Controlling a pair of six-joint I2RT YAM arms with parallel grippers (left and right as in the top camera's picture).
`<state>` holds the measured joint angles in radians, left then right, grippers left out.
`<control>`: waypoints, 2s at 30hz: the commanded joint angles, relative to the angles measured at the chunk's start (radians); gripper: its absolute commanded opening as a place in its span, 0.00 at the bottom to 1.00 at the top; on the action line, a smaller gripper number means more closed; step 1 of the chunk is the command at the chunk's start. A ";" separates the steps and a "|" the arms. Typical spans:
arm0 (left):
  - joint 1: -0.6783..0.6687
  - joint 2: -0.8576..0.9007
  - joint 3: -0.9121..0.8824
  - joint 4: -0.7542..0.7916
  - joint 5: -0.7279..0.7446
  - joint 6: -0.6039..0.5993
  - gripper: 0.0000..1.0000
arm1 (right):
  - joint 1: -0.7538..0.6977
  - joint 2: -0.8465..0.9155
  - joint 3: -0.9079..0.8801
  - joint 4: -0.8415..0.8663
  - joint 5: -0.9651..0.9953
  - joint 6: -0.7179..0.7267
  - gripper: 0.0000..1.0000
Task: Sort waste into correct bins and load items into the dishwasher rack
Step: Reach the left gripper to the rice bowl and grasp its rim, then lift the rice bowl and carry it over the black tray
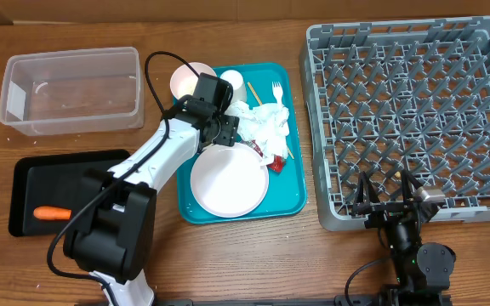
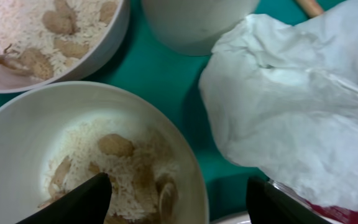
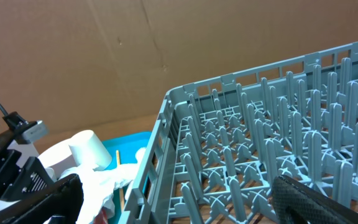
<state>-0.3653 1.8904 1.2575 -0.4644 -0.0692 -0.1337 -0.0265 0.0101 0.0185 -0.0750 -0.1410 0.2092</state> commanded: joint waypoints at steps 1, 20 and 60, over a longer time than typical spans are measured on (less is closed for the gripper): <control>-0.002 0.022 0.008 0.005 -0.099 -0.031 0.67 | -0.004 -0.007 -0.011 0.005 0.010 -0.001 1.00; -0.004 0.077 0.013 -0.022 -0.089 -0.023 0.49 | -0.004 -0.007 -0.011 0.005 0.010 -0.001 1.00; 0.007 0.025 0.540 -0.743 -0.095 -0.311 0.04 | -0.004 -0.007 -0.011 0.005 0.010 -0.001 1.00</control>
<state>-0.3714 1.9640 1.7626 -1.1622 -0.1501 -0.3206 -0.0261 0.0101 0.0185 -0.0753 -0.1406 0.2092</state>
